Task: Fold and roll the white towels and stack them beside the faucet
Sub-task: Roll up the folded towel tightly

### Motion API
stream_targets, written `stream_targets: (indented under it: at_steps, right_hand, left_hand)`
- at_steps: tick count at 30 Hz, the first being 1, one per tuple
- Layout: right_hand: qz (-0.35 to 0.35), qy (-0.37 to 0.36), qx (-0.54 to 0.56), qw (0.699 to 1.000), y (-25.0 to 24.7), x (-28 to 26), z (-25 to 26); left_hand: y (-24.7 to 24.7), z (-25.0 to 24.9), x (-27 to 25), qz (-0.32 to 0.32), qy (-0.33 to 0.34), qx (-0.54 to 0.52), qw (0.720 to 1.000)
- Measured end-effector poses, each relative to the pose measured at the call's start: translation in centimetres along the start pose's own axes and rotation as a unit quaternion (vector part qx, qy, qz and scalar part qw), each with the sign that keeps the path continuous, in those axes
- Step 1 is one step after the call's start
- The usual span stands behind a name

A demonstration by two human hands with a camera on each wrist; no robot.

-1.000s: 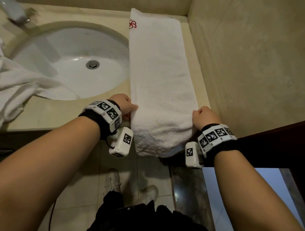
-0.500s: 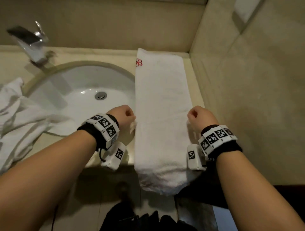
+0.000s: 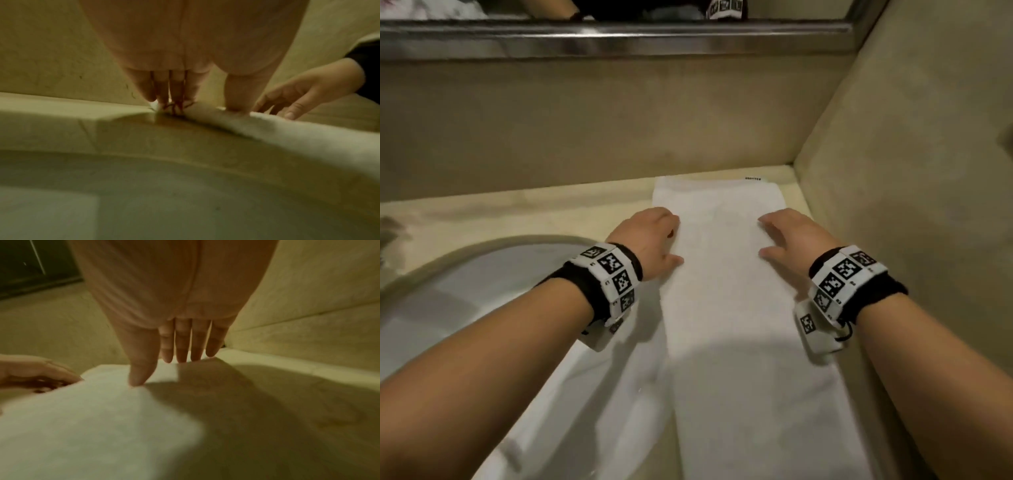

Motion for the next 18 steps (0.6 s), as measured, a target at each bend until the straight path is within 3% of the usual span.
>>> stream_targets:
  at_steps: [6,12,15,18]
  right_hand:
    - [0.024,-0.046,-0.050,0.997,0.5,2.5,-1.3]
    - [0.028,-0.077,-0.083,0.993,0.6,1.2,-0.2]
    - [0.057,-0.087,-0.050,0.993,0.8,-0.1,0.2]
    - [0.052,-0.088,-0.016,0.995,0.1,-1.5,-0.1]
  left_hand:
    - [1.1,1.7,0.9,-0.034,0.056,0.022,0.998]
    - [1.2,-0.8,-1.7,-0.086,0.125,0.025,0.988]
    - [1.8,-0.9,-2.7,-0.063,0.108,0.012,0.992]
    - [1.4,-0.2,-4.1,-0.082,0.067,-0.091,0.990]
Point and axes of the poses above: each hand's wrist, its own x-axis towards the middle knuckle, its own y-axis out of the palm, z = x × y, the point moved 7 cm from there along x, towards the middle knuckle, and after that the axes turned 7 degrees about y, right-handed, at the moved point
